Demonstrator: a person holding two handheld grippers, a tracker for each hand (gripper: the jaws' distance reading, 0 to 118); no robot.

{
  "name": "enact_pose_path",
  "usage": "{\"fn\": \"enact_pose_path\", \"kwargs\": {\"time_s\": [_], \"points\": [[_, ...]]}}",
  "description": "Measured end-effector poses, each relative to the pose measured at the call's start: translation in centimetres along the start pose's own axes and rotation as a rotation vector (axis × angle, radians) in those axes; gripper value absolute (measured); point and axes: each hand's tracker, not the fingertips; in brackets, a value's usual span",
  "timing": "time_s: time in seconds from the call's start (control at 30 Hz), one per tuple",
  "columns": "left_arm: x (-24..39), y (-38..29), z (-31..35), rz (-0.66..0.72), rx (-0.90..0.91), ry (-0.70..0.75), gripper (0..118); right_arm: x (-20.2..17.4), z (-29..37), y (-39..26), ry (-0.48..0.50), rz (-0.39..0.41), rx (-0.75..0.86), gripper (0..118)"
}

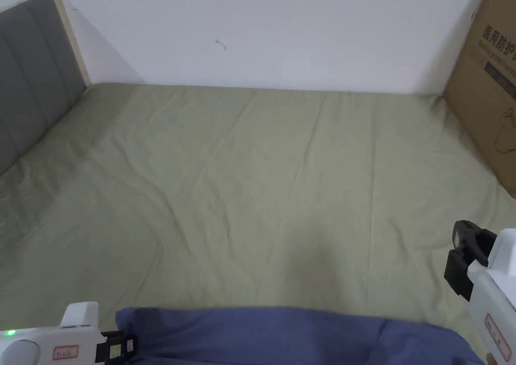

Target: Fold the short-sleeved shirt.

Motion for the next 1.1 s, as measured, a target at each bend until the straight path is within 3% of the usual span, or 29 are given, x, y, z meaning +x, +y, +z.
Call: {"fn": "enact_pose_path", "kwargs": {"time_s": [0.2,0.5,0.67,0.83,1.1], "points": [[1.0,1.6,5.1,-0.011,0.071,-0.003,5,0.6,0.8,0.7,0.004,-0.016,0.028,0],[-1.0,2.0,8.9,0.017,0.07,0.18,5,1.3,2.1,1.1,0.032,-0.053,0.066,0],[5.4,2.4,9.2,-0.01,0.049,0.167,5,1.8,2.6,0.9,0.055,-0.063,0.075,0],[13.0,3.0,7.1,-0.052,0.014,0.016,5,2.6,3.2,0.5,0.069,-0.08,0.078,0],[21.8,1.0,-2.6,-0.147,-0.117,-0.065,5,3.3,4.7,0.8,0.089,-0.074,0.085,0]]}}
